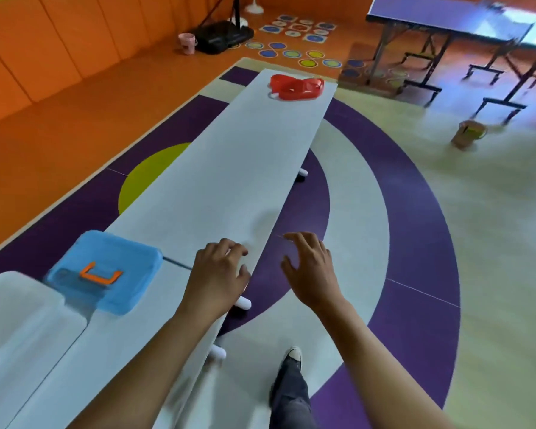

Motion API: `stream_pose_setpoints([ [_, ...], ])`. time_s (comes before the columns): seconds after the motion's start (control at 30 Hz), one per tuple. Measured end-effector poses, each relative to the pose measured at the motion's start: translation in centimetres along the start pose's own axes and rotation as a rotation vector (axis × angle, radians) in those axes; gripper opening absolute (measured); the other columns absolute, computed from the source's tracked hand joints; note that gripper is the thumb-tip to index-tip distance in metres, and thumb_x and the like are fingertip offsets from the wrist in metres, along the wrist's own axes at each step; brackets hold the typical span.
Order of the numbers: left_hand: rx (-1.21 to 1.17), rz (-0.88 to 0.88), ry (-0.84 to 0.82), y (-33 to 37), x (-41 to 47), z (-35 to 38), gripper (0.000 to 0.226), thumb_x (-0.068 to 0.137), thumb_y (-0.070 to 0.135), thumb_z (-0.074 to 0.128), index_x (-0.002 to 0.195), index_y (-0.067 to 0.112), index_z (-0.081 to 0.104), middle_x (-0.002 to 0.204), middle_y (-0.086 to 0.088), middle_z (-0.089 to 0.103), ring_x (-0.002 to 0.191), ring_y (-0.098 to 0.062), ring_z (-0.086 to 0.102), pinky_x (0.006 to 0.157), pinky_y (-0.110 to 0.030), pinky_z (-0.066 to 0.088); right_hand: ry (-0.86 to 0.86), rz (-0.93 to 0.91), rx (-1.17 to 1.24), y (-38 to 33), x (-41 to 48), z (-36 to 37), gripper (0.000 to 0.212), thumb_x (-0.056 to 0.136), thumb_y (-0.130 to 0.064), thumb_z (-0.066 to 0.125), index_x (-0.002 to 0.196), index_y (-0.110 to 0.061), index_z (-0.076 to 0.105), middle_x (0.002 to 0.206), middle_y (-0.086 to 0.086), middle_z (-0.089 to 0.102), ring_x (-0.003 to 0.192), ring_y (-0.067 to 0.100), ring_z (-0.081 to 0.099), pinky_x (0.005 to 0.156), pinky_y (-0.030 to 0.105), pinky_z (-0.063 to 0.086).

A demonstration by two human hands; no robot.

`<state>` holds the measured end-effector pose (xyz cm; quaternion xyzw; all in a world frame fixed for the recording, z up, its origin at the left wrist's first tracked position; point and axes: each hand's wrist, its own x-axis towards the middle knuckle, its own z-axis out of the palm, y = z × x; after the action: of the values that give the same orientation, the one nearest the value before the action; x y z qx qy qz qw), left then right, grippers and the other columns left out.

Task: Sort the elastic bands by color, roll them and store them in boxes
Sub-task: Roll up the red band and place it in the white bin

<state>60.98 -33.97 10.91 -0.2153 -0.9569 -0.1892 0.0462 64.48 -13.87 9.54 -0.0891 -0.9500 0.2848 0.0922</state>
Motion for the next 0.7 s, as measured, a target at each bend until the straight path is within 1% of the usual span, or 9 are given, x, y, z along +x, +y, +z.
stream_pose_setpoints([
  [0.13, -0.014, -0.017, -0.003, 4.4, 10.0, 3.0, 0.024, 0.091, 0.024, 0.062, 0.113, 0.019, 0.068, 0.115, 0.000, 0.065, 0.103, -0.027, 0.060, 0.092, -0.039, 0.044, -0.025, 0.010, -0.001, 6.4, 8.9, -2.9, 0.045, 0.089, -0.023, 0.067, 0.134, -0.024, 0.060, 0.132, 0.003, 0.056, 0.113, 0.031, 0.057, 0.098, 0.044, 0.044],
  [0.3, -0.007, -0.022, -0.017, 8.0, 20.2, 5.6, 0.028, 0.087, 0.029, 0.052, 0.108, 0.020, 0.068, 0.110, 0.000, 0.065, 0.098, -0.028, 0.060, 0.088, -0.041, 0.047, -0.033, 0.012, 0.008, 12.1, 19.6, -5.6, 0.044, 0.092, -0.024, 0.065, 0.136, -0.024, 0.058, 0.134, 0.002, 0.055, 0.118, 0.028, 0.055, 0.102, 0.041, 0.041],
  [0.5, 0.003, -0.056, -0.011, 9.0, 31.4, 8.1, 0.022, 0.090, 0.024, 0.062, 0.111, 0.021, 0.068, 0.113, 0.002, 0.065, 0.103, -0.027, 0.060, 0.090, -0.039, 0.045, -0.045, -0.019, 0.017, 16.4, 31.4, -6.8, 0.045, 0.091, -0.025, 0.064, 0.136, -0.025, 0.058, 0.135, 0.001, 0.054, 0.116, 0.028, 0.055, 0.102, 0.041, 0.041],
  [0.7, -0.003, -0.066, -0.006, 9.2, 44.4, 11.9, 0.024, 0.092, 0.026, 0.058, 0.113, 0.020, 0.068, 0.116, 0.001, 0.064, 0.105, -0.027, 0.059, 0.092, -0.039, 0.045, -0.055, -0.036, 0.004, 20.9, 44.4, -6.9, 0.041, 0.091, -0.026, 0.063, 0.132, -0.026, 0.059, 0.133, 0.002, 0.056, 0.117, 0.030, 0.055, 0.100, 0.042, 0.041],
])
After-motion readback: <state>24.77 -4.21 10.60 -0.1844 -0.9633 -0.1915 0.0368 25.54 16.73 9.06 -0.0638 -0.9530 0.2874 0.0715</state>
